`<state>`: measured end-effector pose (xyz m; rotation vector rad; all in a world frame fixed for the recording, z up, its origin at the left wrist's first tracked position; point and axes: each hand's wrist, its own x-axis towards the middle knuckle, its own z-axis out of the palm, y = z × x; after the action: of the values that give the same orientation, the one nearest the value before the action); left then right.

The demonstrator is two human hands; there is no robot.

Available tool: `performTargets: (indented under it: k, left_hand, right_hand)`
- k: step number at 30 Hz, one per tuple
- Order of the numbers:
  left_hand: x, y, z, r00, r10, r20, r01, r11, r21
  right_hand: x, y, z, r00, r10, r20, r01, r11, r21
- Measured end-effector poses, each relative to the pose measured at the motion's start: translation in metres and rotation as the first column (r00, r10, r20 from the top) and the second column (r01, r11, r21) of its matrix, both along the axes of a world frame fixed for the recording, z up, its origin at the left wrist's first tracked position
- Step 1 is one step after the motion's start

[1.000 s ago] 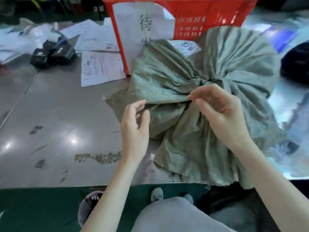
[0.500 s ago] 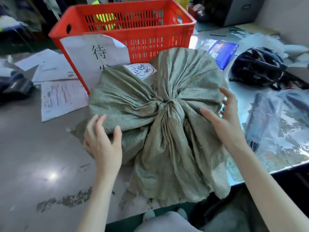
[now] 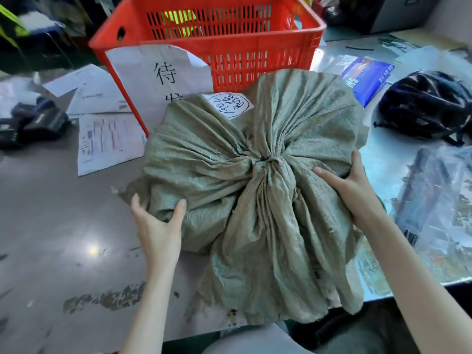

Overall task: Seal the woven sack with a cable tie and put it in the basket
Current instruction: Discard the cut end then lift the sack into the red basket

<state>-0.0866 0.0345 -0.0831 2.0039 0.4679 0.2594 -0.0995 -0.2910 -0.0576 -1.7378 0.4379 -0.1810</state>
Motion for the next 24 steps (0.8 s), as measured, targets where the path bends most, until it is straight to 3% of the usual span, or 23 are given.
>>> performTargets:
  k: [5,8,12,24]
  left_hand:
    - [0.001,0.012,-0.007,0.994,0.006,-0.11,-0.032,0.972,-0.233]
    - [0.003,0.023,-0.022,0.964,-0.02,-0.265,-0.122,0.851,-0.511]
    - [0.003,0.023,-0.015,0.946,-0.14,-0.292,-0.095,0.742,-0.664]
    - [-0.031,0.013,-0.026,0.995,-0.031,-0.099,-0.054,0.662,-0.748]
  right_hand:
    - [-0.005,0.005,-0.013,0.997,-0.018,-0.078,0.032,0.984,0.175]
    - [-0.013,0.013,-0.029,0.996,0.002,-0.094,0.029,0.945,0.326]
    - [-0.018,0.02,-0.04,0.997,-0.014,-0.076,0.043,0.915,0.4]
    - [-0.034,0.033,-0.036,0.991,-0.105,0.08,0.065,0.918,0.39]
